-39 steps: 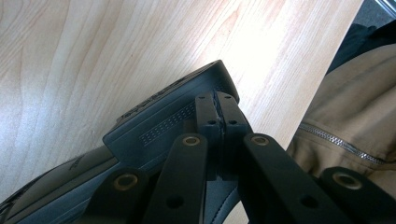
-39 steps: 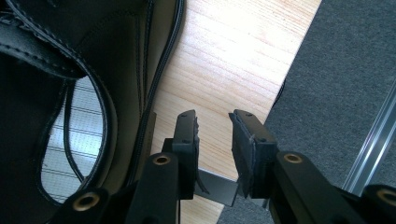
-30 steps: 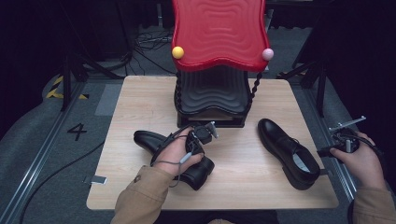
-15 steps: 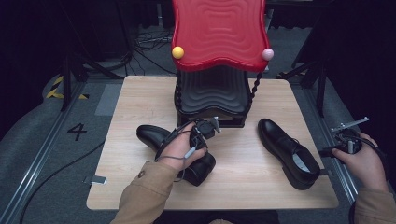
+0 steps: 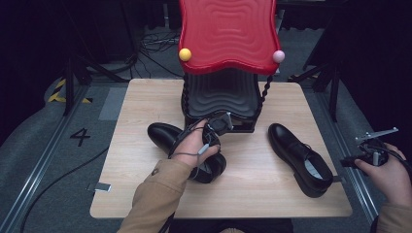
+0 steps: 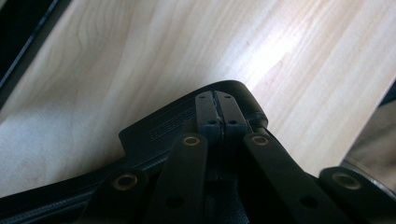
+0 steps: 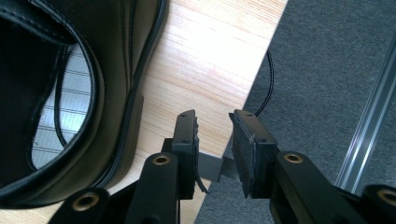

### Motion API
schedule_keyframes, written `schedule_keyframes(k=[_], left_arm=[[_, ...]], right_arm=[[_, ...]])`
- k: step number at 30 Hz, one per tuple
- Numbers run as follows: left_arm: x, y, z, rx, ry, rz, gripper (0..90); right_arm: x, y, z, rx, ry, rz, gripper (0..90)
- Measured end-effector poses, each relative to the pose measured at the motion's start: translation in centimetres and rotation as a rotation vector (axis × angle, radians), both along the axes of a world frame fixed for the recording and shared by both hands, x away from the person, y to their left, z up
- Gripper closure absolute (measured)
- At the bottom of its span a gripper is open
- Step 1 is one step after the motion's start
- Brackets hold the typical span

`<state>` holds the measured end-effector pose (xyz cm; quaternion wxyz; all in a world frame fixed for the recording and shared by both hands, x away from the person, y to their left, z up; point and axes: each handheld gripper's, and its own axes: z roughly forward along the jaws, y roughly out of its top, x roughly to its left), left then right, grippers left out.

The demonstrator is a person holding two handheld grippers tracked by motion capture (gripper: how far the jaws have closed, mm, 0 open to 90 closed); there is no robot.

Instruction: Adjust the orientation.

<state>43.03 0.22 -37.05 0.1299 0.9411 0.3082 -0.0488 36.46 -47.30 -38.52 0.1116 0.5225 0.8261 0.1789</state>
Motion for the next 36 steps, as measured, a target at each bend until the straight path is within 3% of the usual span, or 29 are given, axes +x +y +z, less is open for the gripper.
schedule_keyframes(k=[1, 3, 6, 9, 16, 20, 23, 27, 32, 35, 36], left_arm=[[0.0, -0.1, 0.0, -0.005, -0.011, 0.002, 89.8], [0.1, 0.0, 0.7, -0.066, -0.04, 0.007, 81.0], [-0.1, 0.2, 2.5, -0.147, -0.106, 0.017, 79.4], [-0.5, 0.2, 3.6, -0.169, -0.115, 0.017, 79.0], [-1.0, -0.3, 3.9, -0.142, -0.089, 0.011, 73.9], [-1.2, -0.7, 3.1, -0.107, -0.069, 0.009, 68.7], [-1.2, -0.9, 2.0, -0.056, -0.039, 0.046, 64.3], [-0.9, -0.8, 1.0, -0.038, -0.022, 0.054, 62.4], [-0.5, -1.0, -0.1, -0.028, -0.002, 0.036, 70.3], [-0.6, -1.1, -0.5, -0.059, 0.03, 0.033, 76.6], [-0.6, -1.0, -0.4, -0.053, 0.022, 0.028, 78.3]], right_arm=[[-0.1, -0.1, 0.0, 0.0, -0.005, -0.003, 71.9], [-0.4, -0.3, 0.3, 0.005, -0.03, -0.006, 72.6], [-0.8, -0.5, 0.8, 0.002, -0.069, -0.017, 72.8], [-1.0, -0.6, 1.0, 0.006, -0.086, -0.021, 72.6], [-0.9, -0.6, 0.7, 0.001, -0.072, -0.016, 70.8], [-0.8, -0.4, 0.6, 0.003, -0.074, -0.011, 69.7], [-0.8, -0.4, 0.6, 0.005, -0.074, -0.01, 69.1], [-0.8, -0.4, 0.6, 0.007, -0.071, -0.011, 68.5], [-0.7, -0.2, 0.5, 0.008, -0.065, -0.004, 68.1], [-0.6, -0.2, 0.4, 0.006, -0.065, -0.002, 68.0], [-0.6, -0.2, 0.4, 0.005, -0.065, -0.001, 68.0]])
